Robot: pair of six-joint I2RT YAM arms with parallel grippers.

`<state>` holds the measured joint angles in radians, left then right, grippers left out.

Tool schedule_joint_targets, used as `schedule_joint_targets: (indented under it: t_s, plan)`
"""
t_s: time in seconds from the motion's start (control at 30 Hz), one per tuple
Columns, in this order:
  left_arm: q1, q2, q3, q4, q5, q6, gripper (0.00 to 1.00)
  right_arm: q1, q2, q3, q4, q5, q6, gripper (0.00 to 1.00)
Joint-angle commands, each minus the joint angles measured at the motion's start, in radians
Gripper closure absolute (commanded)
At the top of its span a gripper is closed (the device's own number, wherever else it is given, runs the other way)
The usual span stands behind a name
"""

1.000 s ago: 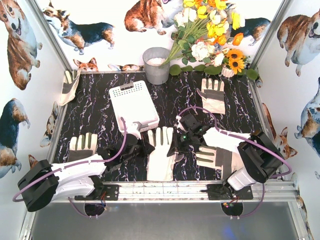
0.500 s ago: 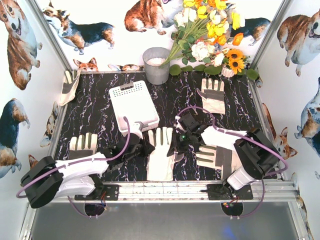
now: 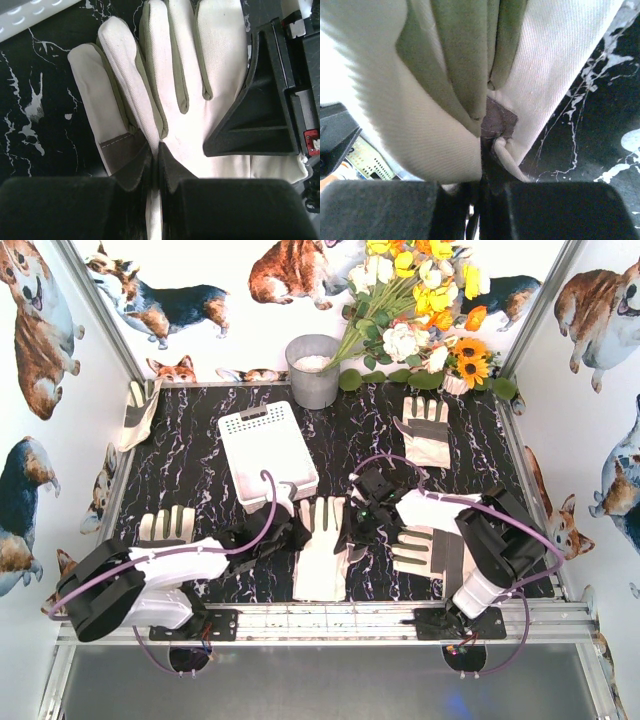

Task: Put the gloves into the storage basket
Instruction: Pair the glove with the glove.

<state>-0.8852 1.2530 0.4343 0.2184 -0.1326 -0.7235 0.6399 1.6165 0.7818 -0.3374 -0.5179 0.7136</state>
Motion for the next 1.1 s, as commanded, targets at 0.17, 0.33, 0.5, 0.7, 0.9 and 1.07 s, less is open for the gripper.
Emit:
schedule_joint_targets:
  t_s: [0.17, 0.33, 0.5, 0.7, 0.9, 1.07]
  plan:
    - [0.019, 0.035, 0.074, -0.056, -0.142, 0.072, 0.92, -0.008, 0.055, 0.021, -0.121, 0.075, -0.029, 1.00]
    - [0.018, 0.003, 0.105, -0.141, -0.143, 0.086, 0.67, -0.008, 0.075, 0.028, -0.123, 0.072, -0.025, 1.00]
    - [0.017, -0.064, 0.104, -0.183, -0.116, 0.091, 0.61, -0.008, 0.082, 0.028, -0.116, 0.068, -0.024, 1.00]
    - [0.014, -0.064, 0.094, -0.090, 0.056, 0.078, 0.70, -0.007, 0.089, 0.031, -0.107, 0.062, -0.020, 1.00]
    - [0.009, 0.015, 0.079, 0.000, 0.114, 0.053, 0.83, -0.008, 0.087, 0.030, -0.101, 0.061, -0.017, 1.00]
    - [0.009, 0.081, 0.095, 0.033, 0.129, 0.059, 0.86, -0.008, 0.084, 0.030, -0.101, 0.063, -0.016, 1.00]
